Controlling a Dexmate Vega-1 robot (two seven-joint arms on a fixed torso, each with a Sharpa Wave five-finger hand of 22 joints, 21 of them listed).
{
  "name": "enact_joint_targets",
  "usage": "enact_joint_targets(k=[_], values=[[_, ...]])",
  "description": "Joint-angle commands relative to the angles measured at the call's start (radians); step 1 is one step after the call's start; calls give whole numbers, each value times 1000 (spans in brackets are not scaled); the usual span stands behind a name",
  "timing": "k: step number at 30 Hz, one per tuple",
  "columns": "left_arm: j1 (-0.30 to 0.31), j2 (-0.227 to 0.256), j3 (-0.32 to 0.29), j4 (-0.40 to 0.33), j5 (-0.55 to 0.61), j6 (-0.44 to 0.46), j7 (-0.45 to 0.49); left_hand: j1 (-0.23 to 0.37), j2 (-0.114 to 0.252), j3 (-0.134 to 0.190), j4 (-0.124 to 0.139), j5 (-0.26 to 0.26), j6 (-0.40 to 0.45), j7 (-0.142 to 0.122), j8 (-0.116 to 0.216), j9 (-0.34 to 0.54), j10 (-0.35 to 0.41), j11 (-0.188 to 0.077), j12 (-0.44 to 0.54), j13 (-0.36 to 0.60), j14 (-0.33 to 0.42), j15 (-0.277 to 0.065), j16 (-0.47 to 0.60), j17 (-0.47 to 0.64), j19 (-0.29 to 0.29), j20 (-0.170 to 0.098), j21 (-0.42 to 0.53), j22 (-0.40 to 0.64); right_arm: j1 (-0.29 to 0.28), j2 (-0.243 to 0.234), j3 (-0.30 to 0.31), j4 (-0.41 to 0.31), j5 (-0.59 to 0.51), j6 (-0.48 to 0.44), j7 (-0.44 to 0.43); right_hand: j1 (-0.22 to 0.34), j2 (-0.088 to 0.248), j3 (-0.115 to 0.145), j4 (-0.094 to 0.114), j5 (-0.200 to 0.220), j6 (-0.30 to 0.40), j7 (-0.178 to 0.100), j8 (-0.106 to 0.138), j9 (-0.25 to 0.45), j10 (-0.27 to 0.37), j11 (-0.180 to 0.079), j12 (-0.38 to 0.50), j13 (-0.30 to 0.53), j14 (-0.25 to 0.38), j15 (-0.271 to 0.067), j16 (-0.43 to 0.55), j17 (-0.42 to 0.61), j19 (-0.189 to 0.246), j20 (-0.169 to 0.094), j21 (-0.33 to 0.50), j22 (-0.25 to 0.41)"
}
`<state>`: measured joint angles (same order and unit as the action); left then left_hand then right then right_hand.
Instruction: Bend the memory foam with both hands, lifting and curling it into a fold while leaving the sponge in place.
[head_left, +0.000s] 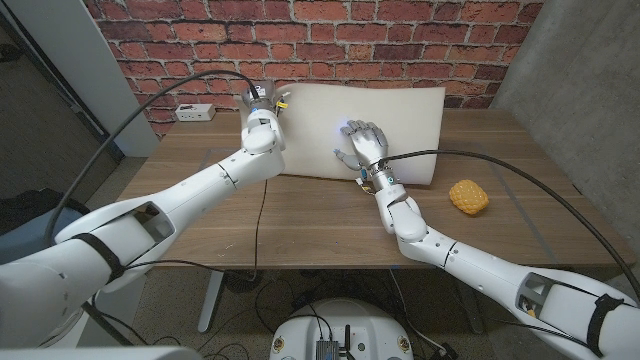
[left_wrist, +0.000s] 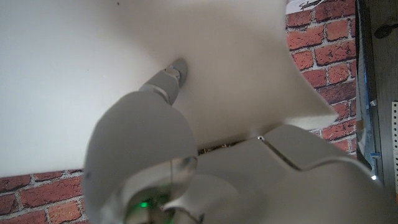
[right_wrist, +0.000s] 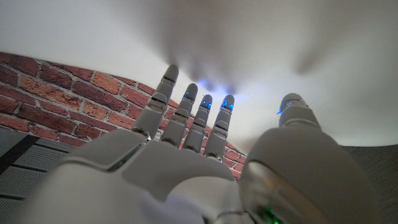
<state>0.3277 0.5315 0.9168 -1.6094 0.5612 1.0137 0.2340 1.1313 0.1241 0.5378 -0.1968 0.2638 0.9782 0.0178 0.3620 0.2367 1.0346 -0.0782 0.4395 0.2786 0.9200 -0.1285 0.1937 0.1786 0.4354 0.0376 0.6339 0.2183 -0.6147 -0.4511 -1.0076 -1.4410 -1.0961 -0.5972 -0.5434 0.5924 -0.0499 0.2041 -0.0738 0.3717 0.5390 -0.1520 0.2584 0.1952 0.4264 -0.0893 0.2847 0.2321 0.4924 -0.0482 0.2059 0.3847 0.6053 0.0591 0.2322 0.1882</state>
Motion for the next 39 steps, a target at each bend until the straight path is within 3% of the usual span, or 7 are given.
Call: enact_joint_targets(k=[1,7,14,21,29,31,39], values=[[17,12,1,-27,-2,-7,42,0,12,26,36,7,-10,-2,-10,2,13,-29,-11,248,-10,-51,-1,5,-9,2,10,2,67,46,-56,76,5,-44,71,-3,4,2,1,10,-2,6,-4,2,0,6,-1,2,-3,-113,-1,4,-2,1,-1,4],[24,14,-5,-38,-7,-4,46,-17,15,18,45,4,-34,-3,-25,0,-6,-34,-28,237,-28,-41,-4,6,-15,6,14,2,91,58,-70,102,31,-52,88,-7,18,5,7,13,1,9,-5,2,4,7,-3,1,-2,-113,2,6,-2,1,-1,4],[28,29,-4,-57,-8,-8,36,-75,3,-16,62,-13,-133,-7,-86,-7,-92,-24,-84,209,-105,-17,-14,8,-51,21,18,-1,115,65,-91,129,55,-57,121,-11,23,5,10,14,9,13,-4,2,10,9,-3,1,-1,-110,4,6,0,1,-1,4],[13,46,25,-65,15,2,3,-127,-6,-46,55,-28,-387,-42,-191,-21,-319,8,-216,160,-312,39,-18,13,-144,50,1,-14,148,84,-118,169,79,-63,173,-14,24,4,12,15,12,16,-5,2,13,7,-4,0,3,-110,7,5,0,1,-1,4],[7,47,67,-46,95,25,33,-169,-15,-106,51,-55,-677,-73,-192,-39,-658,72,-271,96,-581,111,-16,16,-246,75,-28,-22,184,114,-149,225,106,-80,218,-15,26,4,12,16,16,19,-6,2,17,11,-5,0,4,-109,8,4,1,3,-1,4],[11,40,76,-35,124,34,58,-182,-20,-123,53,-62,-718,-75,-190,-41,-725,65,-271,82,-653,137,-23,13,-271,78,-38,-23,195,118,-159,235,112,-83,241,-15,26,4,12,17,17,19,-6,2,17,12,-5,-1,3,-108,8,4,0,3,-1,4],[36,25,104,11,263,14,208,-243,-46,-178,68,-81,-804,-94,-185,-46,-856,81,-264,46,-761,154,-20,7,-313,71,-59,-27,237,151,-192,306,142,-110,299,-20,29,2,15,18,21,25,-7,2,14,18,-9,-1,-2,-103,7,4,-4,6,-3,4]])
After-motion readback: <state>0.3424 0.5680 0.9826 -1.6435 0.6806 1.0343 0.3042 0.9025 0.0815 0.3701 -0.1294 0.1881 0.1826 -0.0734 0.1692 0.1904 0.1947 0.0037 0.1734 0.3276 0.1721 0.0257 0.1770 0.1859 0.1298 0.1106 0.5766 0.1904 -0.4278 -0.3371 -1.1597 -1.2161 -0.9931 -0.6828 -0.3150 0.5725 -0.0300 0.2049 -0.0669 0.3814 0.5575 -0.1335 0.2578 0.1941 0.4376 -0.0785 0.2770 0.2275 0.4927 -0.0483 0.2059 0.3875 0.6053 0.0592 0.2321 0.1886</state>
